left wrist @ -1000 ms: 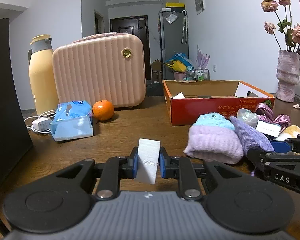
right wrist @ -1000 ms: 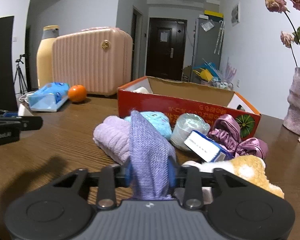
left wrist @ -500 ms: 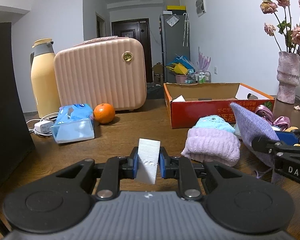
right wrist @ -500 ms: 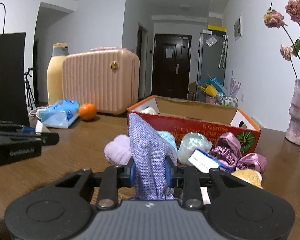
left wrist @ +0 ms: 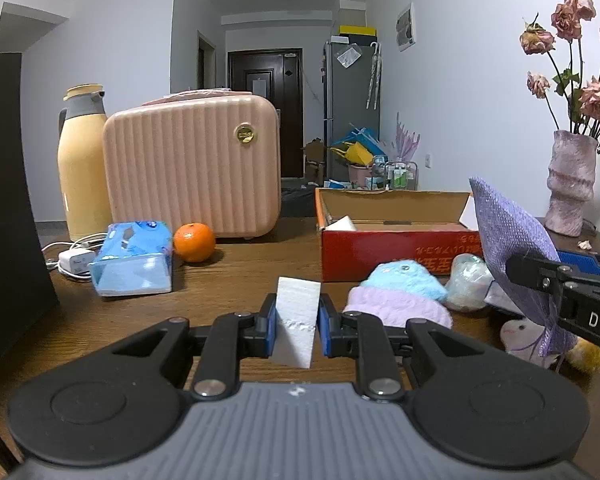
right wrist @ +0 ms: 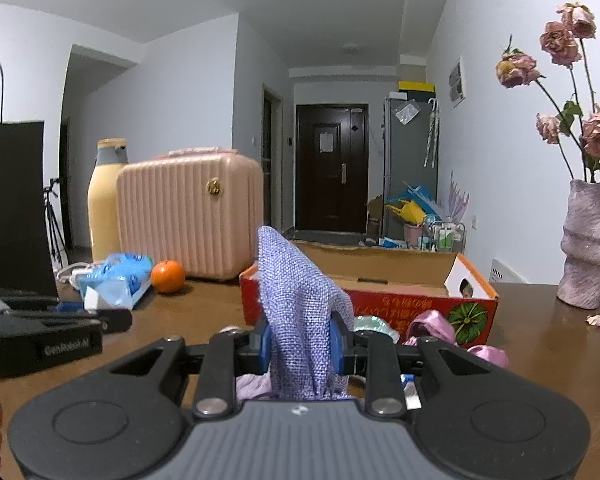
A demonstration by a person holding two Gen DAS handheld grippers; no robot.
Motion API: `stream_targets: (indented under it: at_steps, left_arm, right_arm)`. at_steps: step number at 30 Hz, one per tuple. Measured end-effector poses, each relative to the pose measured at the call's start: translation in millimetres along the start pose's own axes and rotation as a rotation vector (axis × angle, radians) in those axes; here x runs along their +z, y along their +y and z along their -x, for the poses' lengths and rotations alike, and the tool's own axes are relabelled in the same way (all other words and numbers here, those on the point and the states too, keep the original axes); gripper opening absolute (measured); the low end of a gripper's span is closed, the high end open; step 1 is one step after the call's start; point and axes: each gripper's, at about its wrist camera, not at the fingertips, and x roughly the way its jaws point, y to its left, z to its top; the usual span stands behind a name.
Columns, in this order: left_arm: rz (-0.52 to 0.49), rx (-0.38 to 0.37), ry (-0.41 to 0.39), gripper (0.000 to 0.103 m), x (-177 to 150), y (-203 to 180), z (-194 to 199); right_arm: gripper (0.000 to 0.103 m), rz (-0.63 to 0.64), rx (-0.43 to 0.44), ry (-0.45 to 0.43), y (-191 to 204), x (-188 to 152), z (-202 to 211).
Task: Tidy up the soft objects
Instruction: 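Lift the purple mesh bag with the right tool toward the box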
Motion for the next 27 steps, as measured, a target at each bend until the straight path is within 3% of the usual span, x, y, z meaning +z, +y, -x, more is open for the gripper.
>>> stream_targets:
  at_steps: [27]
  left_arm:
    - [0.066,-0.044,-0.084,0.021,49,-58,-27]
  right_arm:
    - [0.027,-0.071,-0.047,-0.086,-58,30,-18]
